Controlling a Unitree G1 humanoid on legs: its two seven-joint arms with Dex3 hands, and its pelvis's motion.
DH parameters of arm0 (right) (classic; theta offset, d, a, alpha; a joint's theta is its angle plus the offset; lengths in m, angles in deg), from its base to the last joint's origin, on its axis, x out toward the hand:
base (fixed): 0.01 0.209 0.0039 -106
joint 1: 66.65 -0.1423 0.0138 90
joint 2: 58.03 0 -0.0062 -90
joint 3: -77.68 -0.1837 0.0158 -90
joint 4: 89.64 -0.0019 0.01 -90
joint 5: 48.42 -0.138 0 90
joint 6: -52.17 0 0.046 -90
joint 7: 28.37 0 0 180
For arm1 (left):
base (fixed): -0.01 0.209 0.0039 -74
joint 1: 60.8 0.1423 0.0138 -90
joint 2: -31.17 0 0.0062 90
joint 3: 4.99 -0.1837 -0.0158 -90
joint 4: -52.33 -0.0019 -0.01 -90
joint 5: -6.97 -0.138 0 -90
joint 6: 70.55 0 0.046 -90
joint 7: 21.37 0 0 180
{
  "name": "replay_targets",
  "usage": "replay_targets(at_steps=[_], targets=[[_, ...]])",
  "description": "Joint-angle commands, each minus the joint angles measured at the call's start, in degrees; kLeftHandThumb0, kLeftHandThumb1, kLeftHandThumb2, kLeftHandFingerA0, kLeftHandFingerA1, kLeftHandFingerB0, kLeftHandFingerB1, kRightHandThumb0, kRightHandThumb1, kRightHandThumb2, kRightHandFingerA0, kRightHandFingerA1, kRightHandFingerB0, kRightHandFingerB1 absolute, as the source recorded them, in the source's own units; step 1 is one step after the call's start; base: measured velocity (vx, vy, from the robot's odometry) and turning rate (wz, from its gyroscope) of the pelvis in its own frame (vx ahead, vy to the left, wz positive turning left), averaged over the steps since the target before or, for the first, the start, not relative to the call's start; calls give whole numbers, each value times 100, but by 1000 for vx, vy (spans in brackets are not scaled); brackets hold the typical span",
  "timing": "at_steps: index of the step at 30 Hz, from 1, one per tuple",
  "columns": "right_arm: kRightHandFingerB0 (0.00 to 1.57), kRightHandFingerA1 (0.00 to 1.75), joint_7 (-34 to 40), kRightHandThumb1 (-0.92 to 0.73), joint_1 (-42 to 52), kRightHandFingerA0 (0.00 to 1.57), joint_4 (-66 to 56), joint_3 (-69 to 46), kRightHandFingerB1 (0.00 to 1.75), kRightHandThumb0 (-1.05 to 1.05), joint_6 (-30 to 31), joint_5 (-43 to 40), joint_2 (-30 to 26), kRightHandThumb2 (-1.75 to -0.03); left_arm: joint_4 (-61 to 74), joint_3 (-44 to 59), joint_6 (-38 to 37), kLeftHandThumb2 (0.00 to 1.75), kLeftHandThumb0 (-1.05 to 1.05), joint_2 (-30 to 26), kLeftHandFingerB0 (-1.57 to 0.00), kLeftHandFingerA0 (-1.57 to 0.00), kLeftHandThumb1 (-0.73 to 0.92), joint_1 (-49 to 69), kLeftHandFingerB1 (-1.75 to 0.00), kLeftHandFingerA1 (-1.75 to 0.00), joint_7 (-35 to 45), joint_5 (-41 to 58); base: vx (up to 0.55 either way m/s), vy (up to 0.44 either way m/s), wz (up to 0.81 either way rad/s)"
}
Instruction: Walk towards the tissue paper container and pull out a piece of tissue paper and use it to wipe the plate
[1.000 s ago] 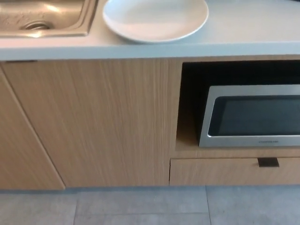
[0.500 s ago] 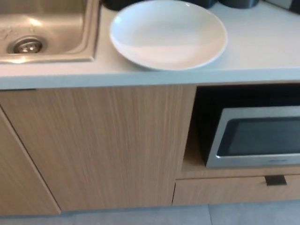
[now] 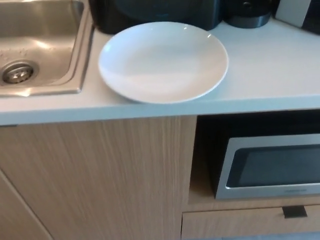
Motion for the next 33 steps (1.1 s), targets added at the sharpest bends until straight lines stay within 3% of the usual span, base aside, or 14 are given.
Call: replay_targets(at_steps=[1, 16, 17, 19, 20, 33], targets=[[59, 51, 12, -70, 9, 88, -14, 2, 44, -8, 5, -49, -43, -63, -36, 8, -375, 122, 14, -88, -63, -85, 67, -6, -78, -99, -43, 73, 167, -72, -2], [60, 52, -13, -70, 24, 88, 2, -18, 44, -5, 87, -124, 5, -64, 51, -9, -359, 122, 13, -66, -63, -86, 67, 31, -78, -99, -30, 92, 264, 116, -6], [63, 51, 43, -68, -12, 90, -20, -7, 45, -7, 110, -118, 52, -63, 64, -13, -335, 118, 17, -102, -64, -80, 70, 15, -78, -108, -60, 78, 223, 57, 9], [63, 51, 47, -68, -18, 90, -23, -8, 45, -7, 115, -121, 53, -63, 72, -16, -332, 118, 17, -102, -64, -80, 70, 13, -78, -108, -66, 75, 230, 48, 10], [63, 51, 29, -69, -23, 89, -12, -3, 44, -8, 94, -122, 61, -63, 31, -42, -359, 122, 15, -130, -62, -82, 68, -8, -77, -97, -92, 33, 231, -6, 12], [62, 51, 78, -69, -33, 88, -55, 41, 45, -6, 69, -87, 86, -63, 2, -171, -378, 121, 14, -149, -61, -81, 68, -44, -76, -95, -182, -31, 242, -96, 2]])
